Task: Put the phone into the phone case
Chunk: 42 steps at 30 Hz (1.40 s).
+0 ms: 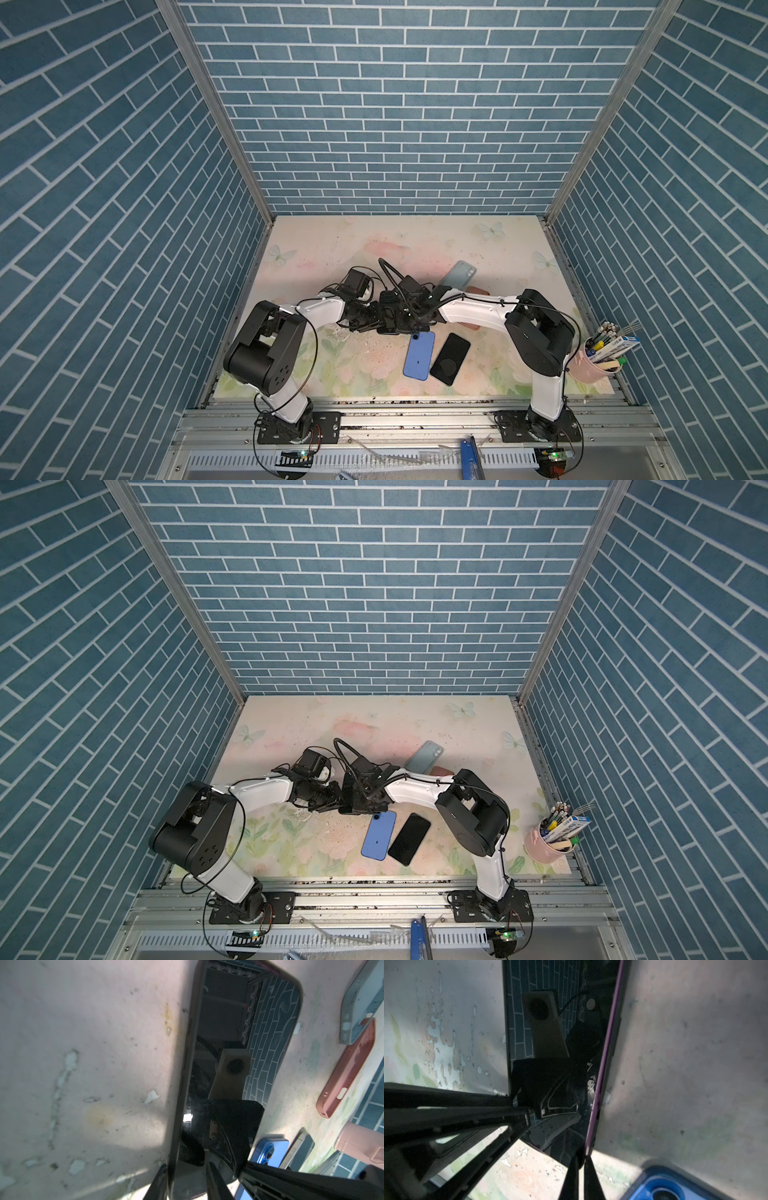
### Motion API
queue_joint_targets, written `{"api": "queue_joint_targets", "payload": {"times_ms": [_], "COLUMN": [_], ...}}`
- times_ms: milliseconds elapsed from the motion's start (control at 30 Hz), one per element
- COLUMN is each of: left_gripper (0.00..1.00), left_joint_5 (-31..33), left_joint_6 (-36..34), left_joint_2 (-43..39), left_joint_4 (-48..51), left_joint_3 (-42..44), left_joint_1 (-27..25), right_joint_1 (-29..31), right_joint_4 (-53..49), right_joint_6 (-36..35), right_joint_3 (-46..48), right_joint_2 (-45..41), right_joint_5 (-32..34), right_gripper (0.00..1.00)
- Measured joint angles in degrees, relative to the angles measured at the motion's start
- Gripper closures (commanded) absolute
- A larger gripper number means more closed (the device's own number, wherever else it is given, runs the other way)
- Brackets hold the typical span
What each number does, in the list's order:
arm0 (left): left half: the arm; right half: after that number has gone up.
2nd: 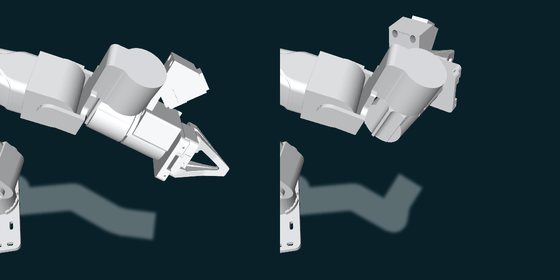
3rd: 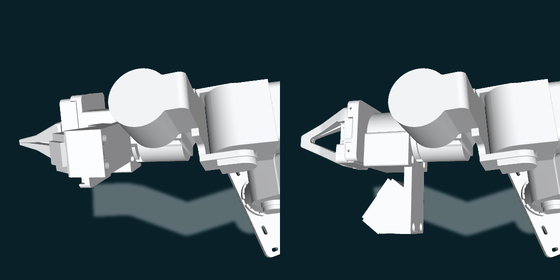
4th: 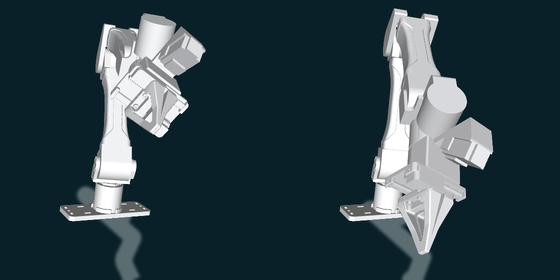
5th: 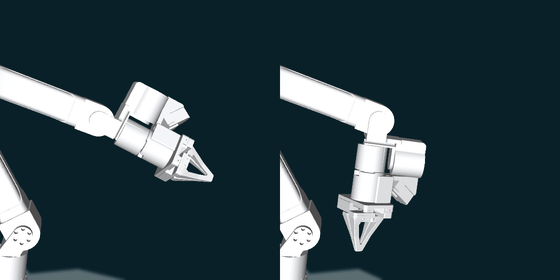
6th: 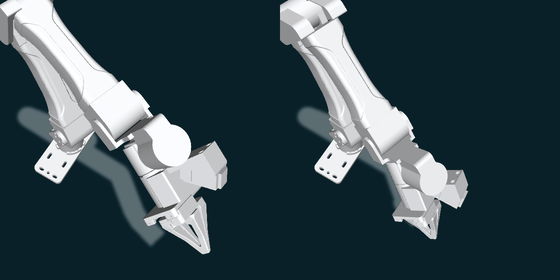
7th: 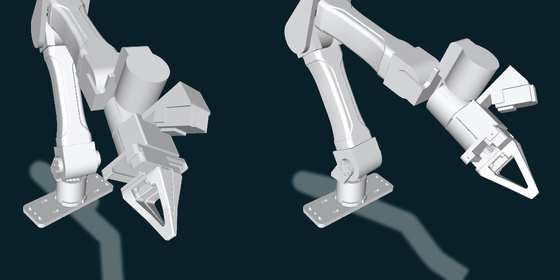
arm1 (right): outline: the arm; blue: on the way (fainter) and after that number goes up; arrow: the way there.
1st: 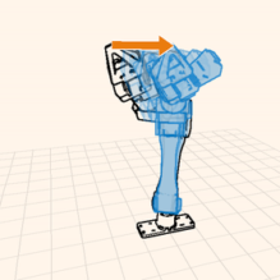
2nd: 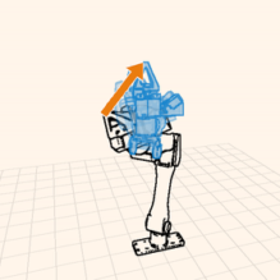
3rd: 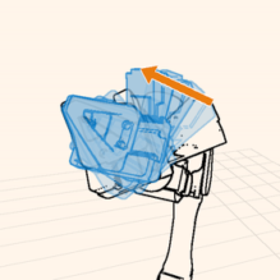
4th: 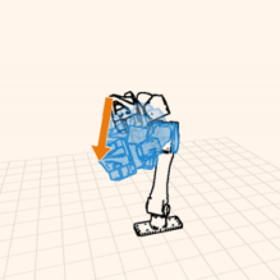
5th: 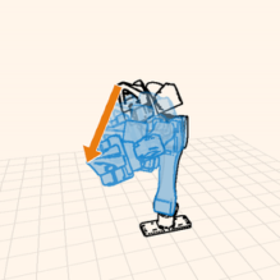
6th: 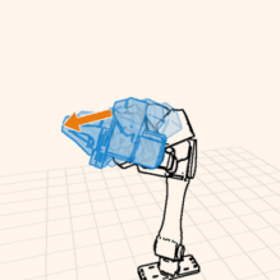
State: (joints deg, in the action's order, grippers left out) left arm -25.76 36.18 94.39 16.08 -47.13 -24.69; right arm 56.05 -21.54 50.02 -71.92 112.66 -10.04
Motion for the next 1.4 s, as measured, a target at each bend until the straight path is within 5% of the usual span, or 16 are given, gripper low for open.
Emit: {"api": "queue_joint_targets", "payload": {"times_ms": [1400], "left_gripper": [0.67], "left_joint_5": [4.90], "left_joint_6": [-0.74], "left_joint_2": [-0.37], "left_joint_4": [0.37], "left_joint_3": [-0.44], "left_joint_1": [0.90], "right_joint_1": [0.31], "right_joint_4": [1.46], "right_joint_6": [2.73], "right_joint_3": [-2.75], "right_joint_2": [2.95], "right_joint_5": [-1.90], "right_gripper": [0.95]}}
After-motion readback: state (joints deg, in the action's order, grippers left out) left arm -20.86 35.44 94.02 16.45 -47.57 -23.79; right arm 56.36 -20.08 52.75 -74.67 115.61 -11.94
